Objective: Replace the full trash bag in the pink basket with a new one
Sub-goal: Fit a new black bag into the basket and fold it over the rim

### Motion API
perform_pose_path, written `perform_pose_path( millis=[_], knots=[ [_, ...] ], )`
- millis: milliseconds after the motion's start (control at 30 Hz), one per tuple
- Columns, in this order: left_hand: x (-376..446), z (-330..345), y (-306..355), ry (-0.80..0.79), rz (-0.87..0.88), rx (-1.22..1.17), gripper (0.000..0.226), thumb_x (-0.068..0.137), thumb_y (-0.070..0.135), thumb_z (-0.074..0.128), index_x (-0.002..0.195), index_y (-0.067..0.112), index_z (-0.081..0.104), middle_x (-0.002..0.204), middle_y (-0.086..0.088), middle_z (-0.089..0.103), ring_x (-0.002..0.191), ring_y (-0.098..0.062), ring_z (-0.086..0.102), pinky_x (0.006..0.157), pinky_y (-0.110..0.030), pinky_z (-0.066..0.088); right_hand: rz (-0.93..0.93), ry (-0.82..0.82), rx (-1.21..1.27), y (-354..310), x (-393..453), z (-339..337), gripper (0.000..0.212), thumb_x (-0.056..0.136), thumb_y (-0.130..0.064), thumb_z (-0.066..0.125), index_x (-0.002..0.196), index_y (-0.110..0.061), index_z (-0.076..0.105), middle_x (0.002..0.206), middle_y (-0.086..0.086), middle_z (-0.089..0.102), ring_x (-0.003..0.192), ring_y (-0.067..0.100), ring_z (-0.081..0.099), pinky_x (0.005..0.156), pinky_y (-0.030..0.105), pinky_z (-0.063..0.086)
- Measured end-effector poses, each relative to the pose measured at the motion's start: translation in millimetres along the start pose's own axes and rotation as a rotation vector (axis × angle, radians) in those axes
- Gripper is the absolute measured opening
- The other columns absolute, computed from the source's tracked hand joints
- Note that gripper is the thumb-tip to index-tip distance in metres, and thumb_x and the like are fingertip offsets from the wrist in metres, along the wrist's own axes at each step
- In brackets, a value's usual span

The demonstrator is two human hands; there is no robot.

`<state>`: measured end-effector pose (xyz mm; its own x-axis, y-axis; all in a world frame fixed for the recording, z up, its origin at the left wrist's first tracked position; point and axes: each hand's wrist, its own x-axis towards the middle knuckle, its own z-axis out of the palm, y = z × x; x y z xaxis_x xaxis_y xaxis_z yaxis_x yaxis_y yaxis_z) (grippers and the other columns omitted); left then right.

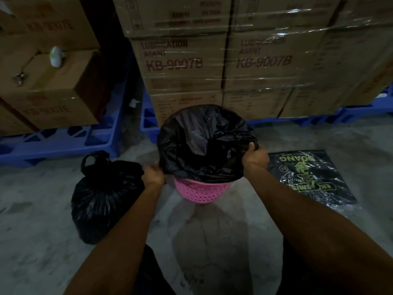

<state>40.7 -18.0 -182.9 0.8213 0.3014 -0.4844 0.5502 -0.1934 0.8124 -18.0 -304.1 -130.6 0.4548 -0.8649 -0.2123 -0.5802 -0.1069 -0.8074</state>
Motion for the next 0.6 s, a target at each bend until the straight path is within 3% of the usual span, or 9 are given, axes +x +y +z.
perform_pose_path(
  millis=[67, 100, 200, 267, 333, 400, 467, 600],
  knots=[
    [-18, -1, 24, -0.039, 0.032, -0.065, 0.056, 0.084, 0.065, 0.037, 0.100, 0.013, 0.053, 0.091, -0.019, 0.065, 0.087, -0.039, 0.068, 0.078, -0.051, 0.058, 0.047, 0.026, 0.054, 3, 2, -5, 0.044, 0.099, -0.039, 0.043, 0.127, -0.009, 0.058, 0.124, 0.023, 0.062, 0.115, 0.043, 0.056, 0.097, 0.049, 0.047],
    [-36, 3, 38, -0.139, 0.014, -0.103, 0.052, 0.089, 0.062, 0.039, 0.099, 0.014, 0.054, 0.085, -0.017, 0.065, 0.081, -0.035, 0.067, 0.075, -0.046, 0.059, 0.050, 0.037, 0.070, 4, 3, -6, 0.044, 0.099, -0.037, 0.043, 0.130, -0.009, 0.056, 0.126, 0.024, 0.060, 0.117, 0.043, 0.055, 0.097, 0.048, 0.046],
    [-68, 20, 63, -0.434, -0.035, -0.212, 0.044, 0.095, 0.045, 0.053, 0.122, 0.011, 0.056, 0.101, -0.015, 0.070, 0.081, -0.029, 0.067, 0.071, -0.038, 0.058, 0.032, 0.040, 0.172, 1, -3, -11, 0.045, 0.100, -0.036, 0.040, 0.130, -0.005, 0.055, 0.127, 0.024, 0.060, 0.118, 0.041, 0.055, 0.097, 0.044, 0.044],
    [-73, 32, 61, -0.416, 0.010, -0.311, 0.033, 0.098, 0.029, 0.054, 0.123, 0.007, 0.055, 0.102, -0.014, 0.068, 0.076, -0.026, 0.066, 0.062, -0.034, 0.057, 0.097, 0.009, 0.340, -2, -5, -13, 0.048, 0.100, -0.038, 0.036, 0.123, -0.003, 0.058, 0.124, 0.022, 0.061, 0.114, 0.038, 0.058, 0.098, 0.043, 0.046],
    [-78, 39, 55, -0.347, 0.010, -0.445, 0.017, 0.100, 0.025, 0.051, 0.106, 0.010, 0.056, 0.098, -0.015, 0.066, 0.069, -0.025, 0.063, 0.051, -0.030, 0.056, 0.248, -0.059, 0.549, 5, -1, -14, 0.044, 0.095, -0.037, 0.040, 0.114, -0.005, 0.064, 0.119, 0.018, 0.065, 0.104, 0.033, 0.062, 0.094, 0.043, 0.052],
    [-82, 38, 48, -0.292, 0.006, -0.538, 0.012, 0.101, 0.023, 0.048, 0.093, 0.015, 0.053, 0.090, -0.011, 0.065, 0.066, -0.024, 0.062, 0.047, -0.027, 0.056, 0.337, -0.116, 0.691, 18, 0, -18, 0.024, 0.091, -0.026, 0.050, 0.096, -0.013, 0.069, 0.097, 0.009, 0.068, 0.078, 0.021, 0.061, 0.070, 0.030, 0.056],
    [-82, 37, 41, -0.272, 0.003, -0.598, 0.013, 0.103, 0.019, 0.044, 0.094, 0.014, 0.052, 0.090, -0.010, 0.064, 0.068, -0.024, 0.062, 0.046, -0.026, 0.057, 0.365, -0.140, 0.797, 25, -1, -23, 0.015, 0.090, -0.011, 0.054, 0.086, -0.018, 0.067, 0.081, 0.002, 0.063, 0.063, 0.013, 0.053, 0.050, 0.019, 0.048],
    [-78, 34, 34, -0.283, 0.063, -0.519, 0.022, 0.103, 0.001, 0.033, 0.116, 0.002, 0.051, 0.106, -0.017, 0.060, 0.072, -0.027, 0.063, 0.048, -0.027, 0.059, 0.392, -0.102, 0.967, 32, -3, -23, 0.027, 0.091, 0.005, 0.051, 0.110, -0.009, 0.064, 0.086, 0.004, 0.067, 0.075, 0.016, 0.061, 0.070, 0.027, 0.056]
  ],
)
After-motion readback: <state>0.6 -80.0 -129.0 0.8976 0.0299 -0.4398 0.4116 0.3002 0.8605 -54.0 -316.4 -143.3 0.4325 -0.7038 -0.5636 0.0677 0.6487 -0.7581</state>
